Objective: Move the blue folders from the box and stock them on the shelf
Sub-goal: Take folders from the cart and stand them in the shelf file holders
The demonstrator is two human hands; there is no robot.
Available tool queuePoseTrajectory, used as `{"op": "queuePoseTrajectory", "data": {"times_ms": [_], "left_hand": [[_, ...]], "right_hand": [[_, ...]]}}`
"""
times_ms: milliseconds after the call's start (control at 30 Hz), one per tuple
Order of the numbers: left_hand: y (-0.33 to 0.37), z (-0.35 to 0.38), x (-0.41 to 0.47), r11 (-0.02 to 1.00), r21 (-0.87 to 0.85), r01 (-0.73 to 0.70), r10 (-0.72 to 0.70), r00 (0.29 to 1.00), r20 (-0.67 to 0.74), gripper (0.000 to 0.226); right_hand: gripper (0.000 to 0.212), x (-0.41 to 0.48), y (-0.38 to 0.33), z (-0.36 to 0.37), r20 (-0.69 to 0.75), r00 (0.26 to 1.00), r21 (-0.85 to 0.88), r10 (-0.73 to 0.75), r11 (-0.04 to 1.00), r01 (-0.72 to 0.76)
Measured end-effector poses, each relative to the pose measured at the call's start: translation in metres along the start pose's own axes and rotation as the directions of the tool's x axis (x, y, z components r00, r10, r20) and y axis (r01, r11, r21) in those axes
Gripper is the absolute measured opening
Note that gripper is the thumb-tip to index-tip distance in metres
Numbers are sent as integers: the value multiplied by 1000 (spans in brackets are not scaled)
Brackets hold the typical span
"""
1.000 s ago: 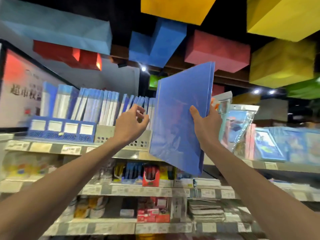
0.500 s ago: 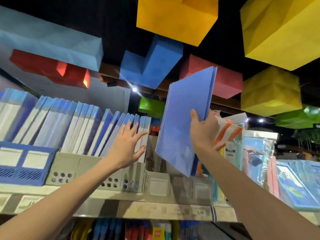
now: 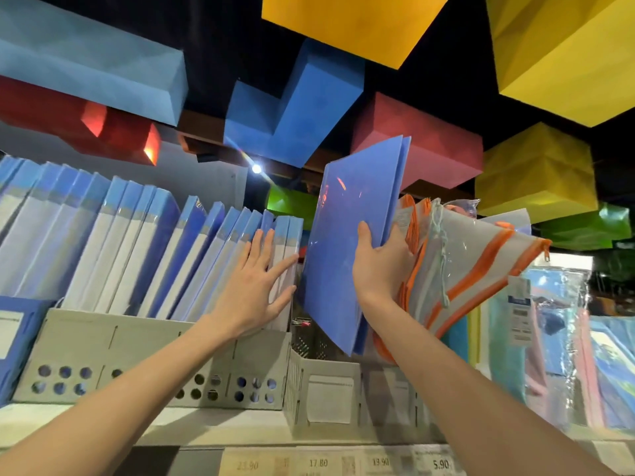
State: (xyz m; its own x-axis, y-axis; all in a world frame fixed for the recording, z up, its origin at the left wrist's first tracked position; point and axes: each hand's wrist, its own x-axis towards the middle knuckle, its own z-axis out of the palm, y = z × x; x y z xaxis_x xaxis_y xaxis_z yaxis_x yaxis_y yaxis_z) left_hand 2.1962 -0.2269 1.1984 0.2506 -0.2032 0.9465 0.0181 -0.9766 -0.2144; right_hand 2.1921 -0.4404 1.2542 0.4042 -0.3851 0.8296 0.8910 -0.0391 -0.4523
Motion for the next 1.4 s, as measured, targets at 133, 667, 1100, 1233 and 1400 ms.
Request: {"op": "queuePoseTrajectory", "data": {"times_ms": [133,667,1100,1233,1400], "left_hand": [[-1,10,-4,998,-61,-2,-1,999,-49,62],[0,8,-5,991,-136,15,-22,999,-50,59],[3,8,-4,997,-72,22,-22,1000,10,67],[1,11,-4,997,-79,12,-12,1000,-2,66],[-1,11,-5,996,-89,-7,5,1000,-18,67]], "right_hand": [[33,-7,12,5,-3,1000,35,19,999,-19],[33,-23,31,7,118,993,-82,-27,996,37],[29,6,32,3,228,973,38,22,999,-31],[27,8,30,13,249,968,75,4,997,-23],[14,23,27,12,275,961,72,15,997,-36]]}}
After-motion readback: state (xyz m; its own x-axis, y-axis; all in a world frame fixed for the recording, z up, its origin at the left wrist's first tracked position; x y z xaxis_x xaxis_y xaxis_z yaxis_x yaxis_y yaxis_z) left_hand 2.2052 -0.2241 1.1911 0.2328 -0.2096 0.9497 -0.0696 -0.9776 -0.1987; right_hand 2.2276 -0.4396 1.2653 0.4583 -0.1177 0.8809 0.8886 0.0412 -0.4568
